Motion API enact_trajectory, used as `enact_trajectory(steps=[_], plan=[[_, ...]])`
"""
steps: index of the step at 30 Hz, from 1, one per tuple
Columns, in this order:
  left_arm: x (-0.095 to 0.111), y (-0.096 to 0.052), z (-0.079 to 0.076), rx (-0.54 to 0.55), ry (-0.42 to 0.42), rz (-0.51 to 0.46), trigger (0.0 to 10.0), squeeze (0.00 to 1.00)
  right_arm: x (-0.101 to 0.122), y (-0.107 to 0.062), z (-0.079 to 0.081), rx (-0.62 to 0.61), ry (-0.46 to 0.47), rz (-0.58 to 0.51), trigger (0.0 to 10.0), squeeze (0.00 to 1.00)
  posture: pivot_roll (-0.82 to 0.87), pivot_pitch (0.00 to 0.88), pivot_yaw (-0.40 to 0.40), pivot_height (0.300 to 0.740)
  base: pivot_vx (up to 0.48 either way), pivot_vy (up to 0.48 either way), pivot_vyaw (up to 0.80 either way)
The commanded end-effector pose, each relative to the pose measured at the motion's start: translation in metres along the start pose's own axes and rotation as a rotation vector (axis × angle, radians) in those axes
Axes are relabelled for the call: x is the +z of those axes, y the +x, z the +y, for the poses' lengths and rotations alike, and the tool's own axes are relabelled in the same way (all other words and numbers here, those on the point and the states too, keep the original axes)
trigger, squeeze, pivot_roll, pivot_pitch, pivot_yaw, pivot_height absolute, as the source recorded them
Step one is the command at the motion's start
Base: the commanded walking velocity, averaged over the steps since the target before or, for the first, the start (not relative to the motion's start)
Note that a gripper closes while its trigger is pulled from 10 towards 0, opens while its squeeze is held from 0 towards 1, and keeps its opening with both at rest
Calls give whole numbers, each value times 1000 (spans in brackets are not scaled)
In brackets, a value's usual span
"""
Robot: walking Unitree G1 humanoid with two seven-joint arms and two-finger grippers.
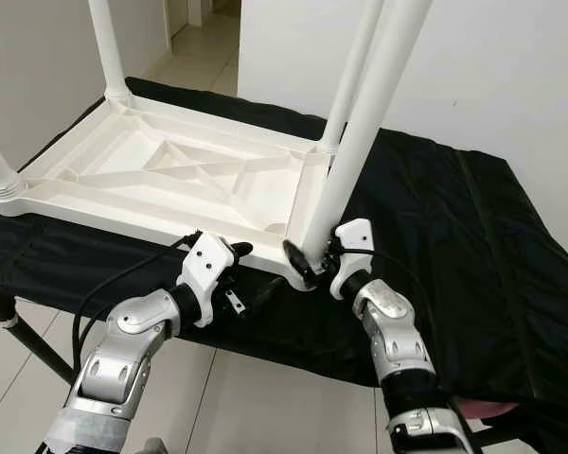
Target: Building children table
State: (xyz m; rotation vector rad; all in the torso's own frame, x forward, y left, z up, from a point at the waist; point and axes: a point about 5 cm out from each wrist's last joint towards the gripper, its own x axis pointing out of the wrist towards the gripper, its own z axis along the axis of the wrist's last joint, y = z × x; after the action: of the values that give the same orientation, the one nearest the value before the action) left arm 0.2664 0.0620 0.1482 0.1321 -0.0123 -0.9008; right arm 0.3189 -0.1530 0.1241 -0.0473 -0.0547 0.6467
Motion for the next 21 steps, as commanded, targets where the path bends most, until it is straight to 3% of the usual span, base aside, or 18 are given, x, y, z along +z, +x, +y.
enact_trajectory(steps=[1,3,4,5,6,12,21], plan=[[-2,0,5,133,-30,3,10000,0,-1,-1,-2,12,-2,4,10000,0,10,0,-106,740,0,0,0],[-2,0,5,132,-33,3,10000,0,-1,-1,-2,16,-2,2,10000,0,10,0,-106,740,0,0,0],[-2,2,4,125,-19,11,10000,0,-4,3,-4,61,-13,27,2627,0,14,0,-99,740,0,0,0],[-2,4,4,120,-9,19,10000,0,-6,5,-6,93,-26,47,1961,0,14,0,-99,740,0,0,0],[-2,5,4,118,2,24,10000,0,-6,7,-7,114,-31,59,0,0,23,0,-103,740,0,0,0],[-2,4,4,116,14,21,10000,0,-11,7,-11,124,-52,94,0,0,25,0,-106,740,0,0,0],[0,5,7,141,33,16,10000,0,-19,5,-7,95,-1,82,0,0,39,0,-126,740,0,0,0]])
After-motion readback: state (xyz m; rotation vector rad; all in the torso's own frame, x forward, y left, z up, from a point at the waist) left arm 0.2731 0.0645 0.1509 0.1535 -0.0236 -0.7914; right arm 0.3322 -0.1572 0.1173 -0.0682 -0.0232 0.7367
